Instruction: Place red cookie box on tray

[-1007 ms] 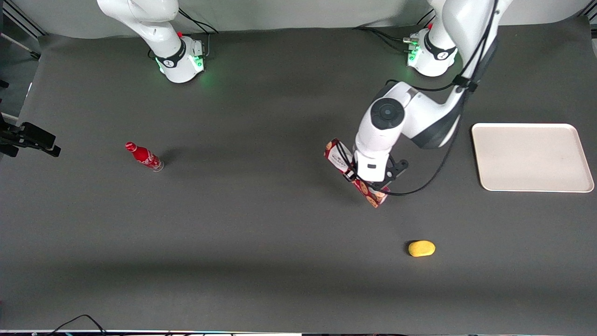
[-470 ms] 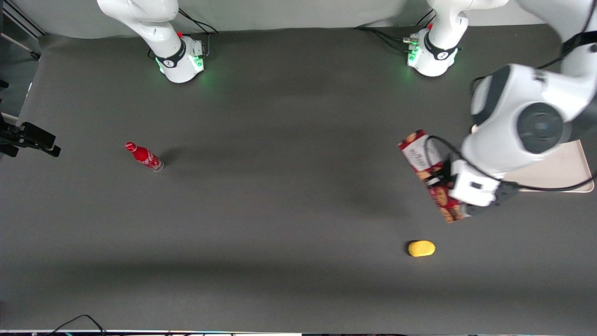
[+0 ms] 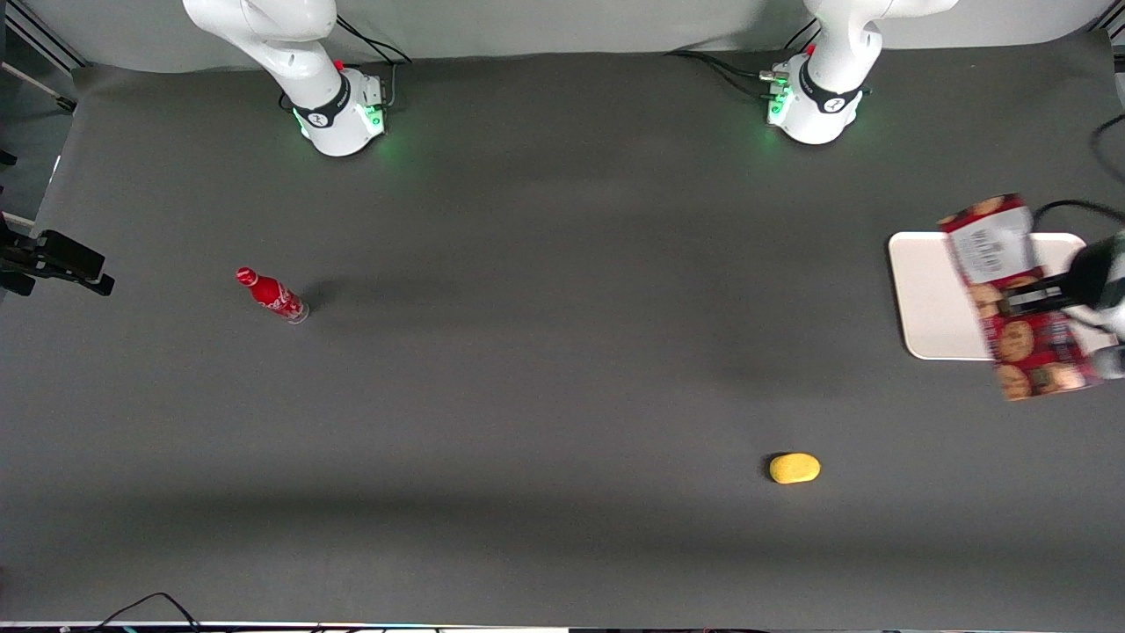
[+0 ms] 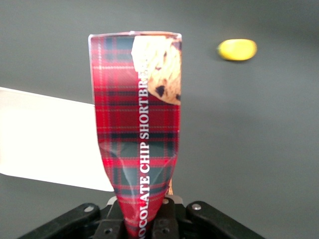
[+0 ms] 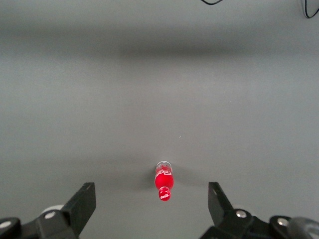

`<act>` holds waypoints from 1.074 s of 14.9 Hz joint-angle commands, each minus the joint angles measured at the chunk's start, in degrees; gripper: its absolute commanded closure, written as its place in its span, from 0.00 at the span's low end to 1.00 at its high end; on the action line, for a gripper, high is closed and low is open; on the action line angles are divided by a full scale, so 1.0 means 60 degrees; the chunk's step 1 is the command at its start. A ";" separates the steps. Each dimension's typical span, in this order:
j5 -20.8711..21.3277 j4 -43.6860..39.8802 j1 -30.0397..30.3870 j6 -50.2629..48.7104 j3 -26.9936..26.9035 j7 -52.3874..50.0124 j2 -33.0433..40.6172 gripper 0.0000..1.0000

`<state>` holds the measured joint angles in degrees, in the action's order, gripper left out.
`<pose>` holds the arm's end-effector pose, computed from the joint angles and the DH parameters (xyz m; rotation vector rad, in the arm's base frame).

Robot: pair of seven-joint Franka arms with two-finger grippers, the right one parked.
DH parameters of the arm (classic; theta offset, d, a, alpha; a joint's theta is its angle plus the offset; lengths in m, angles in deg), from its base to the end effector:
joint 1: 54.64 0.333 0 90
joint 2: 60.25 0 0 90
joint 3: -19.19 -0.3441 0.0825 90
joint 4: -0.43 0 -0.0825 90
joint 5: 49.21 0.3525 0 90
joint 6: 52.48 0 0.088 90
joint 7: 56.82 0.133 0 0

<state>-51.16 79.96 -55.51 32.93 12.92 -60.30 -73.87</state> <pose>0.5852 0.0427 0.5680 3.1151 0.2391 -0.2089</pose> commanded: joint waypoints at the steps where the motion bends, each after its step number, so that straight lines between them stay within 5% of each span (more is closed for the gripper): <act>1: -0.0128 0.0483 0.0070 -0.0028 -0.1807 0.3006 0.0307 1.00; 9: -0.0026 0.3073 0.1315 0.3323 -0.3582 0.7564 0.0293 1.00; 16: -0.0274 0.4849 0.2721 0.6726 -0.3760 0.8960 -0.0613 1.00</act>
<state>-51.52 106.62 -40.91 68.15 -9.63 -8.65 -75.66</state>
